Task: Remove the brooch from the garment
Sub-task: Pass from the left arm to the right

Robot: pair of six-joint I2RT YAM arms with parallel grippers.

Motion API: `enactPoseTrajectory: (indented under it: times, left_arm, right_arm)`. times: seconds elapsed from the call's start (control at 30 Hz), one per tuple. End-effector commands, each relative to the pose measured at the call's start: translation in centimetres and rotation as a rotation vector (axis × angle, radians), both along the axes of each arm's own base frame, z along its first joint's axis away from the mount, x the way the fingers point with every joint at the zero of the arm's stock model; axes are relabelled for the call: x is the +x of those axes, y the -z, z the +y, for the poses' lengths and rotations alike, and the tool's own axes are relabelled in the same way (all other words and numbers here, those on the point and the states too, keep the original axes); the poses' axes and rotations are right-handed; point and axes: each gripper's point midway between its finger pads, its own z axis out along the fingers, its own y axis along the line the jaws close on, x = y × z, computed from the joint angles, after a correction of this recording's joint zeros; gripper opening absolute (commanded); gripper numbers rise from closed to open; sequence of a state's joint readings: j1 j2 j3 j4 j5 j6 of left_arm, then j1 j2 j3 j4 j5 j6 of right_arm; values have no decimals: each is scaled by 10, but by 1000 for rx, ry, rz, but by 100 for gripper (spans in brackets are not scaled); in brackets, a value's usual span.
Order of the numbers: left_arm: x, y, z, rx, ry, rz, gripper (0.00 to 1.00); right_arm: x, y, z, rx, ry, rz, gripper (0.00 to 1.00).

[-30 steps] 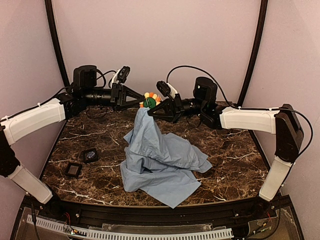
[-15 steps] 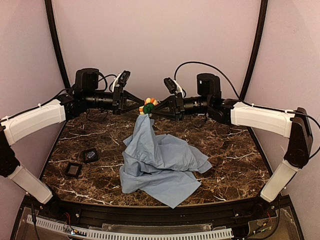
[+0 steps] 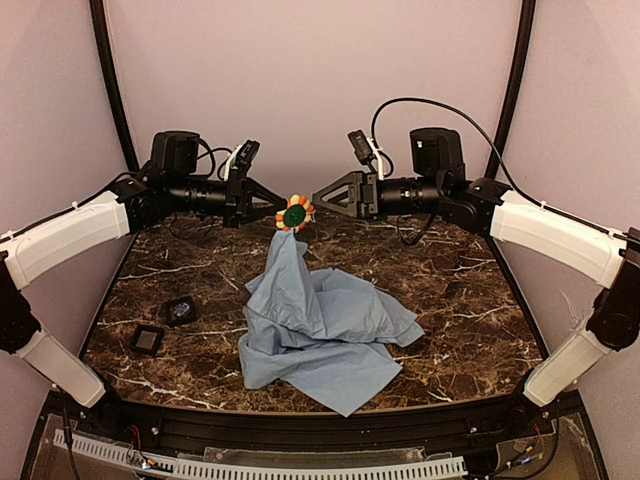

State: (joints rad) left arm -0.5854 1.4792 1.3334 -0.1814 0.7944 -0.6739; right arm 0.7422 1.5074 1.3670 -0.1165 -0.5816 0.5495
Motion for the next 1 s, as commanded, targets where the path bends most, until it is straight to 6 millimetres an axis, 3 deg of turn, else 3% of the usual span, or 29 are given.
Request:
enactPoseTrajectory:
  times: [0.0, 0.2, 0.3, 0.43, 0.7, 0.97]
  left_arm:
    - [-4, 2, 1, 27, 9, 66, 1]
    - [2, 6, 6, 59, -58, 99, 1]
    - [10, 13, 9, 93, -102, 126, 1]
    - [19, 19, 13, 113, -156, 158, 1]
    - [37, 19, 12, 61, -249, 199, 1]
    - [39, 23, 7, 33, -240, 224, 1]
  right_arm:
    - [4, 5, 6, -131, 56, -114, 77]
    - [1, 6, 25, -177, 132, -150, 67]
    - [2, 8, 33, -180, 177, -143, 57]
    - [3, 18, 44, -203, 194, -104, 50]
    - [3, 34, 56, -215, 183, -48, 43]
    - [16, 53, 63, -288, 198, -64, 32]
